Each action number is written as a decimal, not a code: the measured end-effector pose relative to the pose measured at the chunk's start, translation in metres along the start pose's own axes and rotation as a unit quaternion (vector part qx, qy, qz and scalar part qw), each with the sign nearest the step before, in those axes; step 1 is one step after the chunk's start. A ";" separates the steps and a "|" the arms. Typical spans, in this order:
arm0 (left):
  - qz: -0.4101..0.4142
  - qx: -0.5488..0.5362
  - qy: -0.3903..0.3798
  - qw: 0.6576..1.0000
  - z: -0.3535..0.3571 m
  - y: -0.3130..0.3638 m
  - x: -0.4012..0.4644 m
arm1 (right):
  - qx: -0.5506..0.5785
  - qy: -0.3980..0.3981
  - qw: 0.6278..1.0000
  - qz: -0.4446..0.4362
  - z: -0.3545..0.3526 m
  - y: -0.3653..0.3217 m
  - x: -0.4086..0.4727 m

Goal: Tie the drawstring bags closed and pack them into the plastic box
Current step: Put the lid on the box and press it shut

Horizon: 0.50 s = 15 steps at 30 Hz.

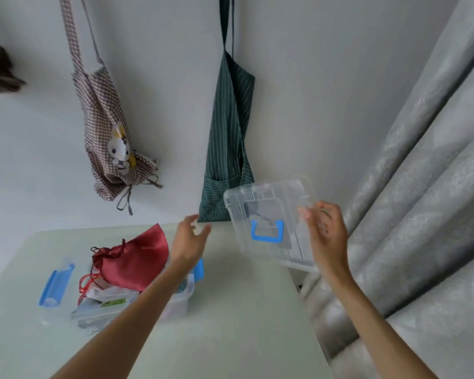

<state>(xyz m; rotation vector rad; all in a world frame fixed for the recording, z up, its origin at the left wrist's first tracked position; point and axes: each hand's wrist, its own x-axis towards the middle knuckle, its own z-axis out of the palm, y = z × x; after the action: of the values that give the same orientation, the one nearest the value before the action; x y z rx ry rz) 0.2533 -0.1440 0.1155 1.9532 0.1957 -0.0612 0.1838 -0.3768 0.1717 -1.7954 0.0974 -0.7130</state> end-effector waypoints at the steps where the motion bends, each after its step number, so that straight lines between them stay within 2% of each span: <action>1: 0.015 0.036 0.032 0.999 -0.020 0.007 0.003 | 0.041 0.016 0.999 0.010 0.005 -0.014 0.006; 4: -0.014 0.065 0.045 0.997 -0.075 0.016 0.017 | 0.131 0.035 0.987 0.086 0.028 -0.037 0.019; 7: -0.042 0.019 0.005 0.999 -0.125 0.010 0.026 | 0.241 -0.013 0.943 0.231 0.067 -0.035 0.019; 9: -0.055 0.032 0.025 0.998 -0.164 -0.008 0.022 | 0.286 -0.064 0.909 0.297 0.107 -0.026 0.011; 11: -0.088 0.056 0.056 0.993 -0.196 -0.028 0.020 | 0.306 -0.105 0.882 0.343 0.140 -0.018 0.001; 13: -0.115 0.049 0.054 0.991 -0.224 -0.049 0.019 | 0.303 -0.141 0.864 0.376 0.170 -0.009 -0.007; 15: -0.136 0.039 0.050 0.989 -0.241 -0.071 0.017 | 0.282 -0.146 0.859 0.401 0.195 0.001 -0.015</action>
<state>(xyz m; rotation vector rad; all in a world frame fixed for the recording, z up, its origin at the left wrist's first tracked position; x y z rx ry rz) 0.2464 0.1062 0.1402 1.9968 0.5321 -0.1520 0.2720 -0.2065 0.1316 -1.1111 0.3676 0.1423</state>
